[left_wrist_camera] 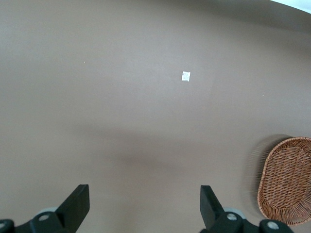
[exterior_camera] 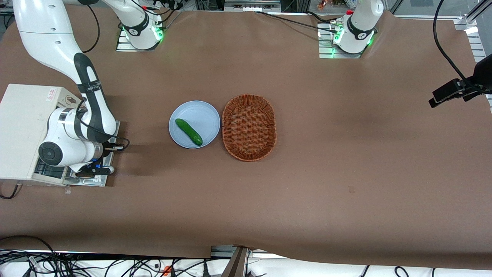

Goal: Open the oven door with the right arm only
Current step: 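Pull the handle outward and down with the right gripper, swinging the door open, then release the door and lift the right gripper away from the oven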

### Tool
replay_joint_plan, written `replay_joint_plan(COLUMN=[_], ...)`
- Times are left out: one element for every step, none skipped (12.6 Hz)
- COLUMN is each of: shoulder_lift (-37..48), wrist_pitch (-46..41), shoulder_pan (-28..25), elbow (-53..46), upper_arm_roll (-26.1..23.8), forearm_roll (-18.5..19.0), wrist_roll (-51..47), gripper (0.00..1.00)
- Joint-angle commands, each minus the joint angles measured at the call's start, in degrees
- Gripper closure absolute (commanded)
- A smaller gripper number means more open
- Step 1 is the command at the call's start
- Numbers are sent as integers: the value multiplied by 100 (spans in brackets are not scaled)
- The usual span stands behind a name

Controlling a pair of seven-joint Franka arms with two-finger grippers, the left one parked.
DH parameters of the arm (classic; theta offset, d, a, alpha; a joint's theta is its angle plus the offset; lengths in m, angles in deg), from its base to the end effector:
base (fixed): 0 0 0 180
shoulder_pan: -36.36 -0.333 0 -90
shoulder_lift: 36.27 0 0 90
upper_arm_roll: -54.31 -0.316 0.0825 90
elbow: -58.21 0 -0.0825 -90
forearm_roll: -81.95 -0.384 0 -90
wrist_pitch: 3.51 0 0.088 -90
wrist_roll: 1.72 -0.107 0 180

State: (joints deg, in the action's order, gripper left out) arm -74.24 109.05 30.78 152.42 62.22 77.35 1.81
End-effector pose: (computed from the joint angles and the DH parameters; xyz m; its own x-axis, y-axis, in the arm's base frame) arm 0.6470 -0.0130 0.2075 0.9441 -0.0083 -0.3294 -0.0071 -1.0000 0.0047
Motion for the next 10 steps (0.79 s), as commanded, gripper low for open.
replay_joint_plan(shoulder_lift=[97, 167, 263, 343, 413, 414, 414, 414, 414, 544], wrist_pitch=[-365, -401, -436, -497, -698, -1039, -1504, -1987, -2322, -2482], shoulder_pan=[4, 4, 13, 4, 21, 65, 74, 65, 65, 48], elbow=[-262, -289, -298, -359, -525, -814, -1165, -1534, -1763, -1792], upper_arm_roll=[0, 0, 0, 0, 17, 35, 35, 35, 35, 35], forearm_roll=[-7, -6, -6, -6, -33, -85, -77, -42, -59, -42], wrist_roll=[69, 87, 252, 576, 857, 982, 983, 983, 940, 896], gripper=[53, 18, 0, 0, 0, 0, 0, 0, 0, 0])
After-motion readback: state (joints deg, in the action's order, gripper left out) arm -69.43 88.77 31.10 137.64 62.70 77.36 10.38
